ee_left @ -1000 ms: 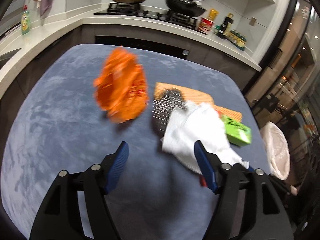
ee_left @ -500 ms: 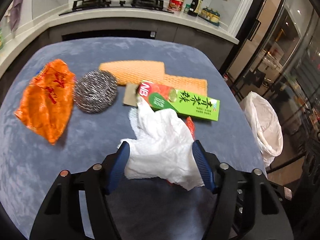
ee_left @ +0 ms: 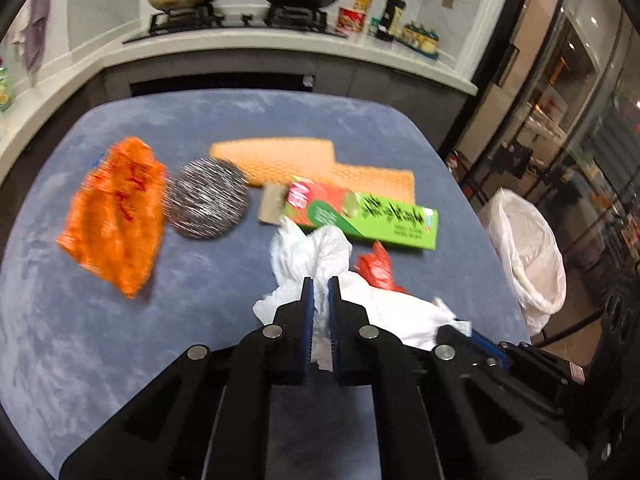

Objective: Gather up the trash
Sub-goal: 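Grasp the white tissue with the left gripper while the right grasps another part of it, then carry the white tissue over the bin and open both grippers to drop it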

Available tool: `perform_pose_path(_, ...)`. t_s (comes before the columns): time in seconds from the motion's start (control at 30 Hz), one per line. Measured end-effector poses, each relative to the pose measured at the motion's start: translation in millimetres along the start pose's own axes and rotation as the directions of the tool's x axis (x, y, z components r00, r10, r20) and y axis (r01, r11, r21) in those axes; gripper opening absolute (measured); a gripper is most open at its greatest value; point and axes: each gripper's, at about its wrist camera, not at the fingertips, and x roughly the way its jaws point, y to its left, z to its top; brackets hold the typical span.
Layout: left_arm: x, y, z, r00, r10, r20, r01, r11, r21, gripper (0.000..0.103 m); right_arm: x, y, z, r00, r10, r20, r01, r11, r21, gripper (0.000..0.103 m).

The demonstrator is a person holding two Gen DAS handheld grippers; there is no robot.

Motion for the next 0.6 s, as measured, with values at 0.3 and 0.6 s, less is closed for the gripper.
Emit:
perform_pose_path(0.3, -51.3, 15.3, 17.6, 0.995, 0.024, 0.099, -0.020, 0.999, -0.045, 0.006, -33.8, -1.1, 20.0, 0.996, 0.009, 0.090, -0.009, 1.000, 0.001, 0.006)
perform_pose_path(0.6, -91.6, -9.3, 32.8, 0.986, -0.016, 0.167, 0.015, 1.000, 0.003, 0.006, -82.7, 10.6, 55.5, 0.971, 0.061, 0.232, -0.054, 0.998, -0.036, 0.006)
